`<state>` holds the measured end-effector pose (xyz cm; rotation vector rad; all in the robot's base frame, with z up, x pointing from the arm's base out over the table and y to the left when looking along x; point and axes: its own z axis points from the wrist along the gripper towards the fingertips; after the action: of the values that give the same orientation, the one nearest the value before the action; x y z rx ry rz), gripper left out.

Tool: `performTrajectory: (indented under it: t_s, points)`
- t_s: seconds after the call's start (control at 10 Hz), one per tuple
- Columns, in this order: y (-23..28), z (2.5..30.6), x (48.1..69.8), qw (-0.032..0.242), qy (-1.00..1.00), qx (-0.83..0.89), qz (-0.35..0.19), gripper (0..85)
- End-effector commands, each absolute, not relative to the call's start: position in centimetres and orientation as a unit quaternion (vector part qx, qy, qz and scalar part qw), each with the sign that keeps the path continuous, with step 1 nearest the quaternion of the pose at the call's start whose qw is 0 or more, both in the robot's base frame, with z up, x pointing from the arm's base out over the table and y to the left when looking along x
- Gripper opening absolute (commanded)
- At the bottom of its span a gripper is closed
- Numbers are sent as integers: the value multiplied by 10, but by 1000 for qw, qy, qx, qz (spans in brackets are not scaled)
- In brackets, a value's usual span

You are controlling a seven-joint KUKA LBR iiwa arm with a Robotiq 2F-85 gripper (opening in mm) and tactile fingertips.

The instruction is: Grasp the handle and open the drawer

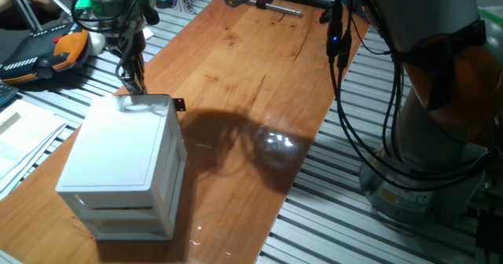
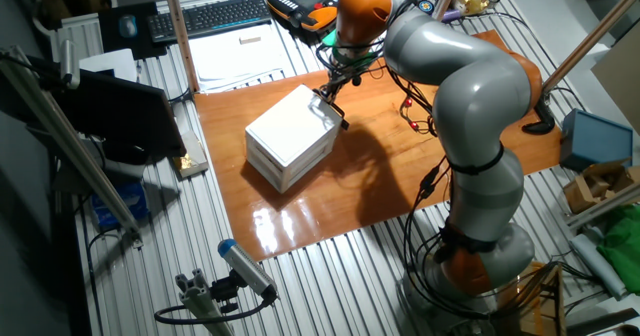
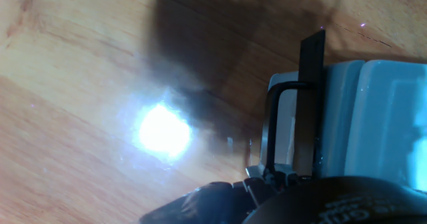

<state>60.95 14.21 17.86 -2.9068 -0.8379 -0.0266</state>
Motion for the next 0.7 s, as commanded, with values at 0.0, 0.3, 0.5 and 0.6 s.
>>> performTrajectory:
  t_s: [0.0,0.3,0.5,0.6]
  points:
    - [142,179,610,58,-277,-959,-9,7]
    - [139,180,612,54,-280,-959,-8,7]
    - [137,180,613,54,-281,-958,-9,7]
    - [136,179,613,54,-281,-958,-9,7]
